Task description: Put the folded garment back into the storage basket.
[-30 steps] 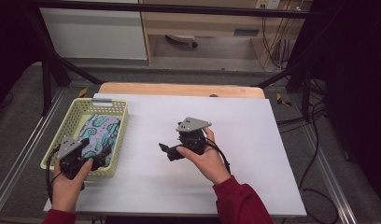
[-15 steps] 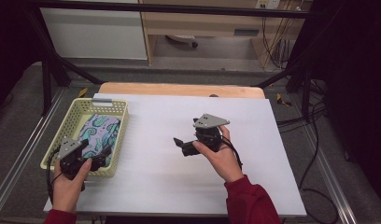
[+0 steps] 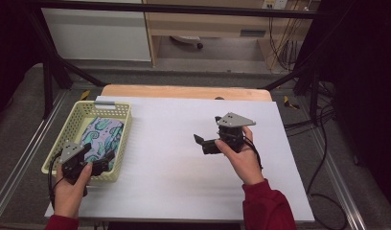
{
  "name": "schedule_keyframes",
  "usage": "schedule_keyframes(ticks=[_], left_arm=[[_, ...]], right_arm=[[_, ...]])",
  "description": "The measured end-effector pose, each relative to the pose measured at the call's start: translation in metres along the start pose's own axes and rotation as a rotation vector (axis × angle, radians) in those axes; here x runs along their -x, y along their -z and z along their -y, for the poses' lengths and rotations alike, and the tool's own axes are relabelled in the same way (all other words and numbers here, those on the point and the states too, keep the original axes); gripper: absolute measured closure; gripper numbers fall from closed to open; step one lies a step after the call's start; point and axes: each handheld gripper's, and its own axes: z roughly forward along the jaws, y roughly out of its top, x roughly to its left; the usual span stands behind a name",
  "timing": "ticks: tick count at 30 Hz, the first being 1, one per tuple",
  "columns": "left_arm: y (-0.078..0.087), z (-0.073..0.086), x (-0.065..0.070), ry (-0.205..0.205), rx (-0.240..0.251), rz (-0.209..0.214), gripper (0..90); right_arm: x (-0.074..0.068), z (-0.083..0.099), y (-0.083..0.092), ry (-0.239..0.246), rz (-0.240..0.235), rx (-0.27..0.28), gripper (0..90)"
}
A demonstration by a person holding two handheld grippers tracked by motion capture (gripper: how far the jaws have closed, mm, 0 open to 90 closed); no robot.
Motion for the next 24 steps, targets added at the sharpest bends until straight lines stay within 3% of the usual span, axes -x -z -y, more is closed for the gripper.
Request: schedule_keyframes(ticks=[24], left_arm=[[0.001,-0.001,0.003,-0.015,0.001,0.005,7.1]], right_arm=[[0.032,0.015,0.039,-0.053,0.094,0.030,3.1]])
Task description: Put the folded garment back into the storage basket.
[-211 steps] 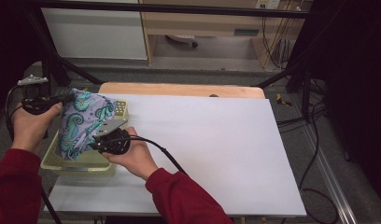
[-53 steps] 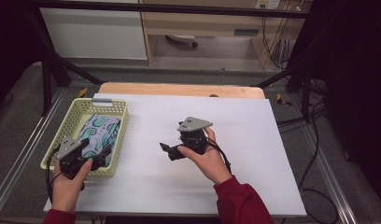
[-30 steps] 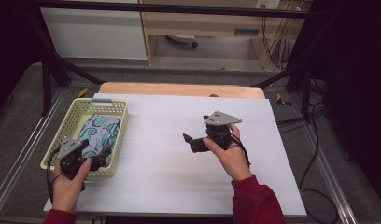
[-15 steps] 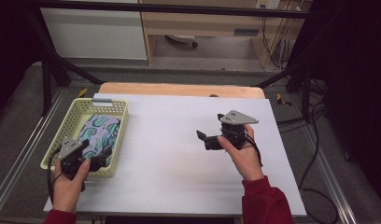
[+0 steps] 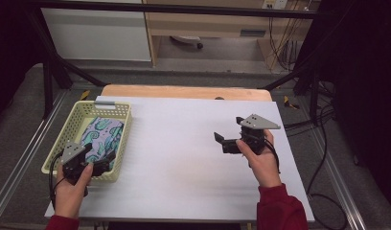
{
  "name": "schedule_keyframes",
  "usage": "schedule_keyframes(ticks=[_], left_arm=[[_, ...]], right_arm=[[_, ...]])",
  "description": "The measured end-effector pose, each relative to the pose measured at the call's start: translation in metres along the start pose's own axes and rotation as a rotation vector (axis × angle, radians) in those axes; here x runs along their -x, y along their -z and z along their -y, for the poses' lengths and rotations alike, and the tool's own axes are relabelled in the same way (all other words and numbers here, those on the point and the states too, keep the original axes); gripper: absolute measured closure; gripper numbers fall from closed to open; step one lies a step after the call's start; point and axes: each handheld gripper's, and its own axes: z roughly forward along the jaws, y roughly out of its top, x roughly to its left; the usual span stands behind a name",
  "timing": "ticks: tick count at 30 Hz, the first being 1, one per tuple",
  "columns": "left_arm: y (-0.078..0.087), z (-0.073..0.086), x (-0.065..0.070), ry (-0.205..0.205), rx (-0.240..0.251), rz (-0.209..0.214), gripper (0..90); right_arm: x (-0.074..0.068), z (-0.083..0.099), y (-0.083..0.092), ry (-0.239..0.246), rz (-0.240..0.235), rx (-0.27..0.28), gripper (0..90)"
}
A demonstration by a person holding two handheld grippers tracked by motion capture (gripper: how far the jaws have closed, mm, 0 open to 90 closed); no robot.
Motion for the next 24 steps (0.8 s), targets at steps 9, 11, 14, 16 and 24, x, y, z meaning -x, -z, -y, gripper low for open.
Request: schedule_keyframes(ticks=[9,11,14,16,24], left_arm=[[0.005,0.001,0.001,-0.001,0.002,0.009,7.2],[0.007,0.002,0.001,-0.003,0.004,0.012,7.2],[0.008,0.002,0.000,-0.001,0.005,0.015,7.2],[0.008,0.002,0.000,0.000,0.007,0.014,7.2],[0.008,0.002,0.001,-0.003,0.007,0.018,7.2]], right_arm=[[0.009,-0.001,0.012,-0.012,0.019,0.011,3.0],[0.010,0.000,0.014,-0.013,0.023,0.012,3.0],[0.012,0.000,0.016,-0.014,0.028,0.012,2.9],[0.014,0.001,0.017,-0.014,0.032,0.012,2.9],[0.019,0.003,0.024,-0.012,0.044,0.017,2.8]])
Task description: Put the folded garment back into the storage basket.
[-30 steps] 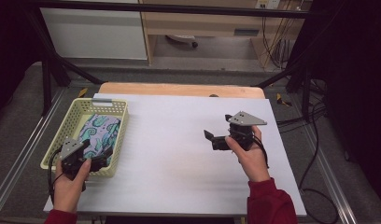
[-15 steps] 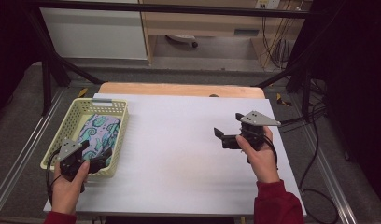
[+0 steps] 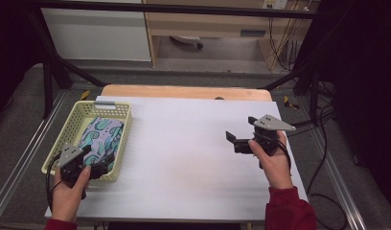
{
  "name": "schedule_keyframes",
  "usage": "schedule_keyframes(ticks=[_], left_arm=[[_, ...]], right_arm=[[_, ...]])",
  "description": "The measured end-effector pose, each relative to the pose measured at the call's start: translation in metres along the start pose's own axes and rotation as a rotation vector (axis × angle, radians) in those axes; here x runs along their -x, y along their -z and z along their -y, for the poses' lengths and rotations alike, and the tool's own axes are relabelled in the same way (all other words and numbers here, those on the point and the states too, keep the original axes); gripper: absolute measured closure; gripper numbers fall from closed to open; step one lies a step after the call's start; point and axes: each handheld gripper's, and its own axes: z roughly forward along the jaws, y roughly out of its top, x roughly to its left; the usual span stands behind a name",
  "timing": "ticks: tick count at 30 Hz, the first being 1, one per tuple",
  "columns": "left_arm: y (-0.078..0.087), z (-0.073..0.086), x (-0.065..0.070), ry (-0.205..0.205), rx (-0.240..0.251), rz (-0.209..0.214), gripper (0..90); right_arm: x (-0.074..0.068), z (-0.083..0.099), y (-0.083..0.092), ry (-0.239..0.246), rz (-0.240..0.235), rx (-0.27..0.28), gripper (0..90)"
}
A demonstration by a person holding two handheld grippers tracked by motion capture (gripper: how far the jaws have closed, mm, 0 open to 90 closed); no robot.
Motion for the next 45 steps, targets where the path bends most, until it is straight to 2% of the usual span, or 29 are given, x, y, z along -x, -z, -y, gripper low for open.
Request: schedule_keyframes(ticks=[10,20,32,45], left_arm=[[0.004,0.002,0.003,-0.007,-0.004,0.011,7.2],[0.006,0.004,0.004,-0.009,-0.010,0.019,7.2],[0.005,0.005,0.004,-0.011,-0.016,0.027,7.2],[0.004,0.005,0.006,-0.020,-0.025,0.036,7.2]], right_arm=[[0.010,0.002,0.013,-0.013,0.026,0.015,2.7],[0.014,0.008,0.022,-0.015,0.027,0.017,2.6],[0.019,0.025,0.030,-0.041,0.033,-0.002,2.7],[0.023,0.053,0.034,-0.076,0.019,-0.045,3.1]])
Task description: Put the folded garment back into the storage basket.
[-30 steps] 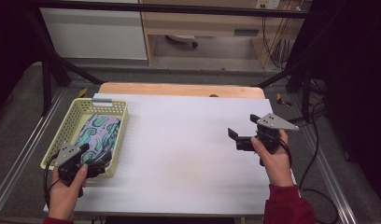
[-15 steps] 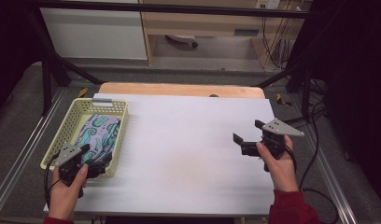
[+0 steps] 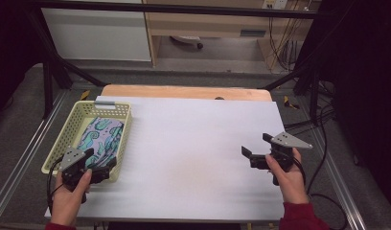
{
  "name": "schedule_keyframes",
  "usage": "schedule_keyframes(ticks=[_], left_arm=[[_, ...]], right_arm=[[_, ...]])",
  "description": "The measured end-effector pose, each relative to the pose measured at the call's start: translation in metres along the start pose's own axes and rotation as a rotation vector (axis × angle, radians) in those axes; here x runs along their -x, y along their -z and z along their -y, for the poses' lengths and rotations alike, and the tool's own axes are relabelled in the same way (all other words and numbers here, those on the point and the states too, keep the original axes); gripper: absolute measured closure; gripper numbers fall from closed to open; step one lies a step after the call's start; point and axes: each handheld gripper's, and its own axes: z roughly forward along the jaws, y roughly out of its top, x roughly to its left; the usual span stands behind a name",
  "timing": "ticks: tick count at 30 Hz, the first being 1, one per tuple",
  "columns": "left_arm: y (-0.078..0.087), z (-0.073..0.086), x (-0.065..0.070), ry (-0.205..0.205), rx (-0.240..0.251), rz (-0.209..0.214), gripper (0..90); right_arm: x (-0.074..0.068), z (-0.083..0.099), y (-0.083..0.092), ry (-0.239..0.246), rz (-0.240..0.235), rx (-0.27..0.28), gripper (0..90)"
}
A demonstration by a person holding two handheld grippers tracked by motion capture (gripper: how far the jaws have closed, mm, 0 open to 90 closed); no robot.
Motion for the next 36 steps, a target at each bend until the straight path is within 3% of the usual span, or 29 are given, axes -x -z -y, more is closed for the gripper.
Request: schedule_keyframes(ticks=[7,15,18,24,36], left_arm=[[-0.001,0.000,0.001,-0.001,0.000,0.001,7.2],[-0.002,0.001,0.002,-0.006,-0.007,0.004,7.2],[-0.002,0.001,0.002,-0.011,-0.013,0.004,7.2],[-0.003,0.001,0.003,-0.018,-0.015,0.009,7.2],[-0.003,0.001,0.002,-0.025,-0.020,0.011,7.2]], right_arm=[[0.002,0.022,-0.001,-0.023,-0.011,-0.027,3.3],[-0.009,0.044,-0.010,0.010,-0.041,-0.071,3.2],[-0.016,0.047,-0.017,0.032,-0.068,-0.096,3.3],[-0.028,0.052,-0.031,0.030,-0.118,-0.118,3.4],[-0.042,0.053,-0.049,0.065,-0.137,-0.130,2.9]])
